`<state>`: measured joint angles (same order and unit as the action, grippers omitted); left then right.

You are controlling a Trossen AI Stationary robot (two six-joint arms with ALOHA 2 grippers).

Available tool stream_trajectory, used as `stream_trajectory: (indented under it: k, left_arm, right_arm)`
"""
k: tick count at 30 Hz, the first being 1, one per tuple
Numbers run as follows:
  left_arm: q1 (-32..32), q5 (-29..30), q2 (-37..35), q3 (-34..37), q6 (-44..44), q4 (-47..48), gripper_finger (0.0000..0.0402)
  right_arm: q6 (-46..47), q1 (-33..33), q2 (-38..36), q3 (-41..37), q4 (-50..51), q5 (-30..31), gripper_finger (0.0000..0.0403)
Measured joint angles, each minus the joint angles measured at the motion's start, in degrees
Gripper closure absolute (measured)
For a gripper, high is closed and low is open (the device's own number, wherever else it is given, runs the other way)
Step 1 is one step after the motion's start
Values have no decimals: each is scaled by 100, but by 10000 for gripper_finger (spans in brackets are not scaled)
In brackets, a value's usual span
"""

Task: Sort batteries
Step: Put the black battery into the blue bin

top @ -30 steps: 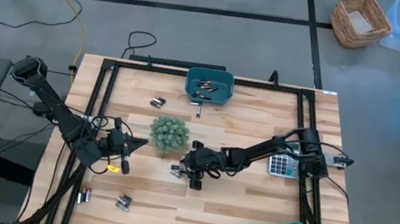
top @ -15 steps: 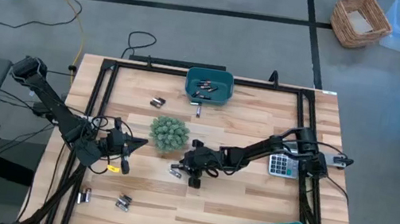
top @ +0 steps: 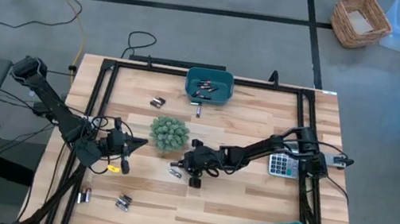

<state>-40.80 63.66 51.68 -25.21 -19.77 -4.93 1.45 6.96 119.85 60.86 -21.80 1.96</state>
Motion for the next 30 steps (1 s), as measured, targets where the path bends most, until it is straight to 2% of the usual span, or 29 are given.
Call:
stream_trajectory:
  k: [12, 20, 22, 25, 30]
  left_arm:
    - [2, -2, 2, 0, -290, 172, 401]
    - [2, 0, 7, 0, -324, 216, 401]
    - [22, 1, 7, 0, -342, 259, 401]
    - [116, 0, 9, 0, -417, 330, 401]
    - [420, 2, 9, 0, -775, 588, 401]
  right_arm:
    - [-523, 0, -1050, -43, 740, 0, 389]
    - [-916, -153, -2420, -808, 482, -2, 389]
    - [-996, -308, -2807, -939, 292, 50, 390]
    - [-1065, -675, -3193, -968, 303, 462, 393]
    - [-1083, -1561, -3331, -926, 315, 590, 388]
